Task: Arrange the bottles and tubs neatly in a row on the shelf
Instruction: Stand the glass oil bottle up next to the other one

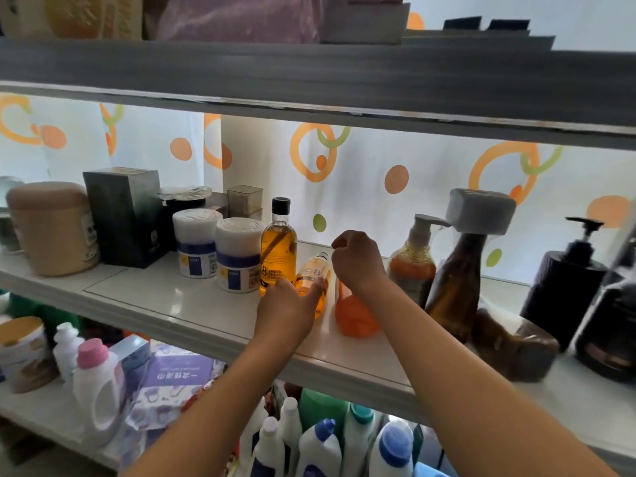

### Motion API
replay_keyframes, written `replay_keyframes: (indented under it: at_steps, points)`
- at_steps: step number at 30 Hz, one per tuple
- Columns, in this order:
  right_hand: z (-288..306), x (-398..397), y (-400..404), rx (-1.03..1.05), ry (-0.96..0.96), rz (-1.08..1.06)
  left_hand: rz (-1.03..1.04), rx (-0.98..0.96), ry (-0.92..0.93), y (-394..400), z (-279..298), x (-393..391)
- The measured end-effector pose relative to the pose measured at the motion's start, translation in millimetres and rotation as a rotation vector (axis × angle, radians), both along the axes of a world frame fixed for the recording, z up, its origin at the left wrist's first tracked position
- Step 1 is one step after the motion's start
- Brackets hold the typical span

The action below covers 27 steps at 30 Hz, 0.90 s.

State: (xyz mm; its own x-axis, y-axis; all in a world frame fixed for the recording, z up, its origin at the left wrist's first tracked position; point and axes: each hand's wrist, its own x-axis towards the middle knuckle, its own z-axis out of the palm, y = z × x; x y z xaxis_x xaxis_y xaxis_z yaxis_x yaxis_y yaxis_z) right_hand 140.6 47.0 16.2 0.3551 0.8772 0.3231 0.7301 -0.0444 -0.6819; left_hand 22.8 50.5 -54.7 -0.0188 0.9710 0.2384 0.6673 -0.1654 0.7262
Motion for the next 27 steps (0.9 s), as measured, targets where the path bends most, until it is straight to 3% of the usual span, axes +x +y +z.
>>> replay_keyframes:
  at_steps: [3, 6, 21, 27]
  points:
    - [3, -1, -1, 0.001, -0.015, 0.031, 0.019, 0.085, 0.206, -4, 4, 5]
    - [2, 0, -3, 0.005, -0.016, 0.036, 0.003, 0.103, 0.29, -2, 10, 4]
    - [3, 4, -27, 0.0, -0.04, -0.017, 0.067, 0.208, 0.085, -18, 3, -11]
    - [1, -1, -38, -0.011, 0.029, 0.007, 0.07, 0.131, -0.062, -26, 5, -21]
